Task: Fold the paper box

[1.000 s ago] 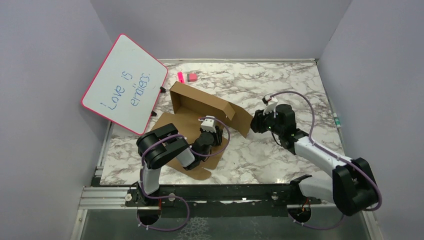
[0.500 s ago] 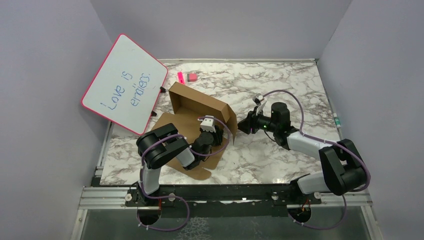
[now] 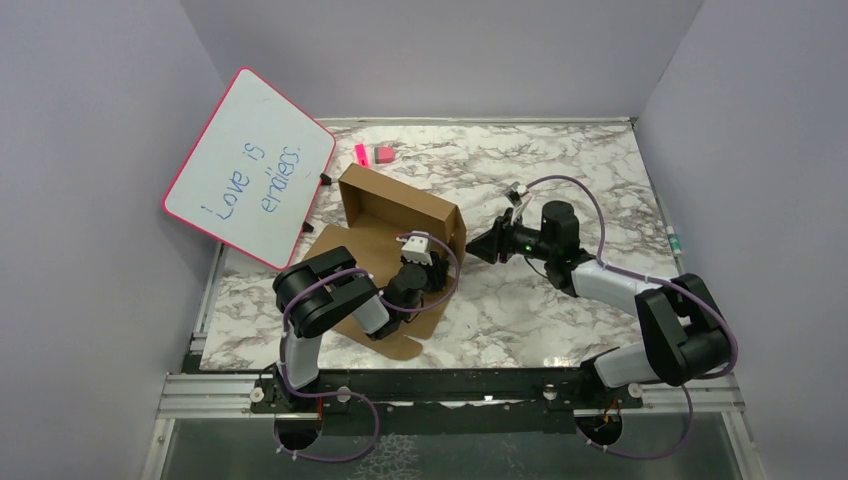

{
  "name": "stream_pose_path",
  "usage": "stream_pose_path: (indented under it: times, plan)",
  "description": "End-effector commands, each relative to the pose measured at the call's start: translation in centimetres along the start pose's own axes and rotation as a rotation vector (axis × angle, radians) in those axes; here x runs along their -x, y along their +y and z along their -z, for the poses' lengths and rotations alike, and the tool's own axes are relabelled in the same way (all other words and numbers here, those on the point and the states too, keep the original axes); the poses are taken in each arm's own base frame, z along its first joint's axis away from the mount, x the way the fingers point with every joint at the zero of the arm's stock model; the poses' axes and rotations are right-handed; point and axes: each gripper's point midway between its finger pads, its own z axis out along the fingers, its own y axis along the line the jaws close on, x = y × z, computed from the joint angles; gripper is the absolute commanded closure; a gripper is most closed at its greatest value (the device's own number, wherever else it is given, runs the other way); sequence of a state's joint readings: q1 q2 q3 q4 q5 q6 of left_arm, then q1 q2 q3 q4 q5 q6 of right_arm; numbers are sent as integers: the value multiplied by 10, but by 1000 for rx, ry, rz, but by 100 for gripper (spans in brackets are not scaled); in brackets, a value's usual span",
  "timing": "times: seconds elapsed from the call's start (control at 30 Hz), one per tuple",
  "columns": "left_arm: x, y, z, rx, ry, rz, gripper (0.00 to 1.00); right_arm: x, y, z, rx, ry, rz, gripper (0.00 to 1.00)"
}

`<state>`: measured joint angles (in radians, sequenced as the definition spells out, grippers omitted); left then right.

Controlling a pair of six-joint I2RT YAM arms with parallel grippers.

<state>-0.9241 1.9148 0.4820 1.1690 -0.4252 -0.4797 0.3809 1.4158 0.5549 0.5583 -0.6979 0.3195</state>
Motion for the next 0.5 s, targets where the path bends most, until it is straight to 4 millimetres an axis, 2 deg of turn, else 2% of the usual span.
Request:
stream_pose_path:
  times: [0.0,0.23,0.47]
  plan:
    - [-14,-3,5,-36,62,-1,68,9,13,-9,57,-18,11,59]
    - [-4,-14,6,-72,47,20,68,12,19,-17,74,-30,-34,59]
    - [-10,-14,5,-75,68,2,66,16,3,-16,-33,-40,-28,58]
